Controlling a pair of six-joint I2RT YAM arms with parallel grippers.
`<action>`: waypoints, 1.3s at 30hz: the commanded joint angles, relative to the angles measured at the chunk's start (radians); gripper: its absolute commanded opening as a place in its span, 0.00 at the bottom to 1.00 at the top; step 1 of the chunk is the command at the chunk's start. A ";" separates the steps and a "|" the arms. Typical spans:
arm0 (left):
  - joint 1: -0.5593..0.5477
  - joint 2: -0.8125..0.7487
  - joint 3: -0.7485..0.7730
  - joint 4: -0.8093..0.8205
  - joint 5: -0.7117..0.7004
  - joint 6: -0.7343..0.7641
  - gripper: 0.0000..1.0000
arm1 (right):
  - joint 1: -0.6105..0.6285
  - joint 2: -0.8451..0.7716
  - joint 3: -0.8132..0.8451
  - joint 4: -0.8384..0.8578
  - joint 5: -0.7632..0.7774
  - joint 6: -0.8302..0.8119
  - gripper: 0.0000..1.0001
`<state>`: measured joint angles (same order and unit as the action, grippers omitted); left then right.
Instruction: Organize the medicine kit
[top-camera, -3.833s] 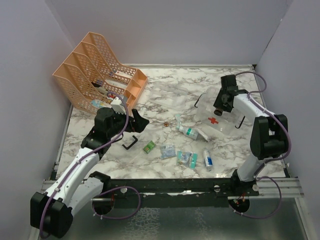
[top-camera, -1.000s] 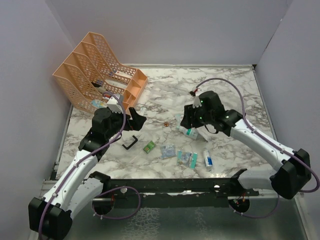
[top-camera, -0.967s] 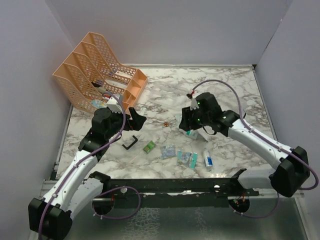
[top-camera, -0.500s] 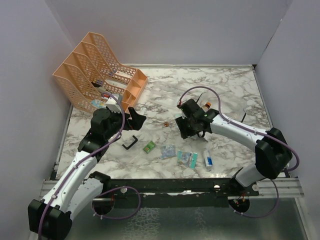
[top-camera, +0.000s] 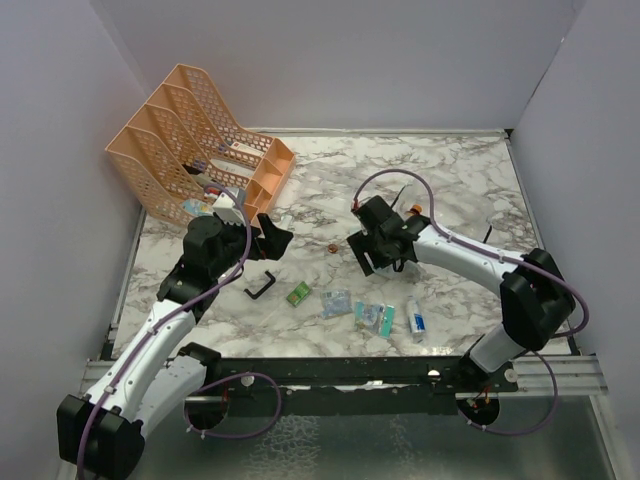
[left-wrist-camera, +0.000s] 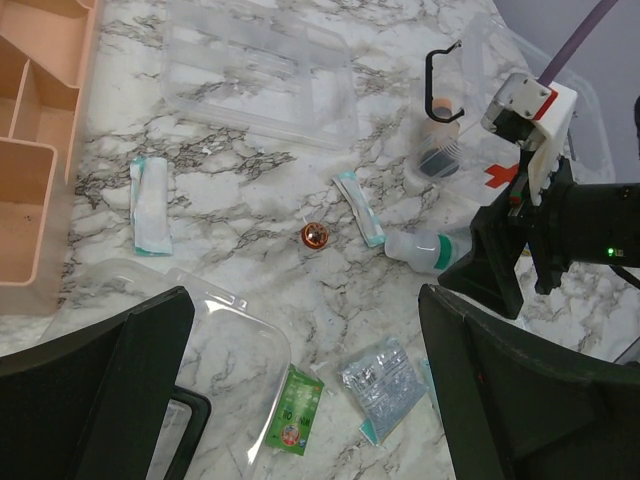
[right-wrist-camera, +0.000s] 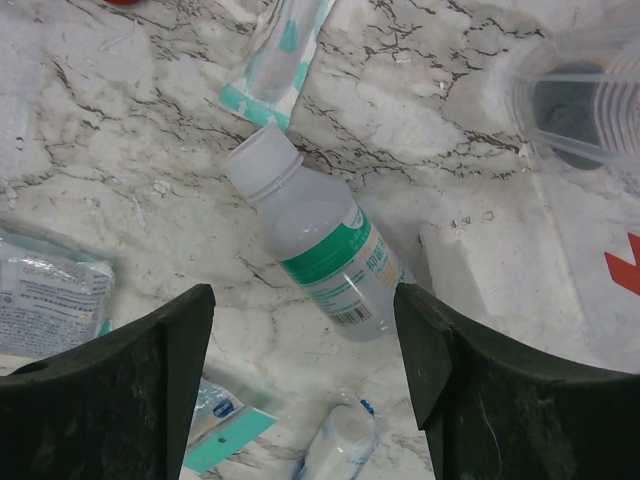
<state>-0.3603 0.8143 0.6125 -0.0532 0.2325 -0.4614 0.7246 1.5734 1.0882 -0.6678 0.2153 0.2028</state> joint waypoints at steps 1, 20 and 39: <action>-0.001 0.006 -0.007 0.034 -0.006 -0.006 0.99 | 0.001 0.069 0.030 0.022 -0.022 -0.057 0.75; 0.000 0.010 -0.008 0.033 0.005 -0.006 0.99 | 0.001 0.148 0.040 0.059 -0.073 -0.081 0.58; -0.001 0.004 -0.010 0.031 0.007 -0.006 0.99 | 0.001 0.150 0.020 0.118 -0.025 0.053 0.54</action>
<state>-0.3603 0.8242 0.6090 -0.0528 0.2337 -0.4618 0.7246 1.7260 1.1080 -0.5957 0.1669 0.2214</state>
